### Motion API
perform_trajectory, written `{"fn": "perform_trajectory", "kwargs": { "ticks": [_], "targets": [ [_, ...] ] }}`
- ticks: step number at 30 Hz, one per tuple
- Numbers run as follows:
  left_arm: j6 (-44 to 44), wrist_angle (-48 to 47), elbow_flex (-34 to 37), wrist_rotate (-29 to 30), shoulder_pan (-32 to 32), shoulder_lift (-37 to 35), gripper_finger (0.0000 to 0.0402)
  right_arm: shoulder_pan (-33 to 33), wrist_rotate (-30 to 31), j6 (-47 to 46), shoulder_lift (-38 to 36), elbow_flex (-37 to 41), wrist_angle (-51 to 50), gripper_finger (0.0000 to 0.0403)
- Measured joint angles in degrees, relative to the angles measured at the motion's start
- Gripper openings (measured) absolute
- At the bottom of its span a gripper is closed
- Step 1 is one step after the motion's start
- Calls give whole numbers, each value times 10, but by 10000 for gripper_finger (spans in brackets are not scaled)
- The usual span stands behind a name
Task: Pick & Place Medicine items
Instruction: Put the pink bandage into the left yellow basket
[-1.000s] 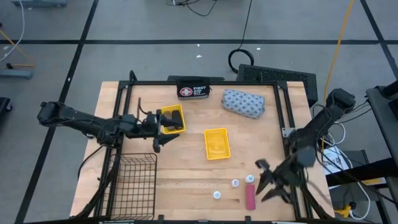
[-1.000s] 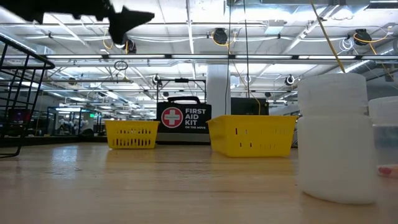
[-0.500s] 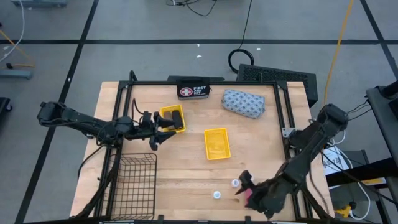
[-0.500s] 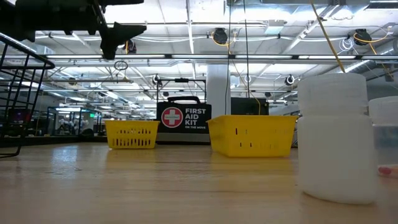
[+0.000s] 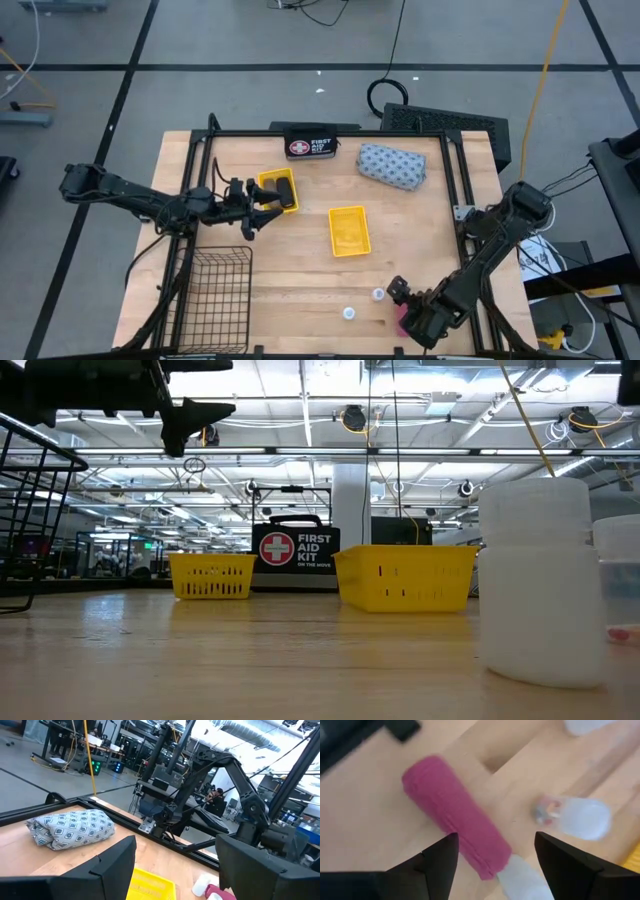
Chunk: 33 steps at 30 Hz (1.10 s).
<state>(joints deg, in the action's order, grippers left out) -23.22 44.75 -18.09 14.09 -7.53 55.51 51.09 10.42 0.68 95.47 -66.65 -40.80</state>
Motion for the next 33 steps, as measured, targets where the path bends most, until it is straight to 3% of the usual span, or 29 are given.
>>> {"fn": "perform_trajectory", "kwargs": {
  "ticks": [7,12,21,27,33],
  "targets": [
    [5,-2,0,20,0,0,283,5,-16,62,29,33,10,242],
    [1,-12,0,26,0,0,283,2,4,85,31,43,15,230],
    [8,-13,0,26,0,0,283,1,15,88,28,43,43,128],
    [9,-13,0,26,0,0,283,-1,15,20,3,43,58,60],
    [10,-12,0,26,0,0,283,-1,44,-87,-78,43,101,58]
  ]
}}
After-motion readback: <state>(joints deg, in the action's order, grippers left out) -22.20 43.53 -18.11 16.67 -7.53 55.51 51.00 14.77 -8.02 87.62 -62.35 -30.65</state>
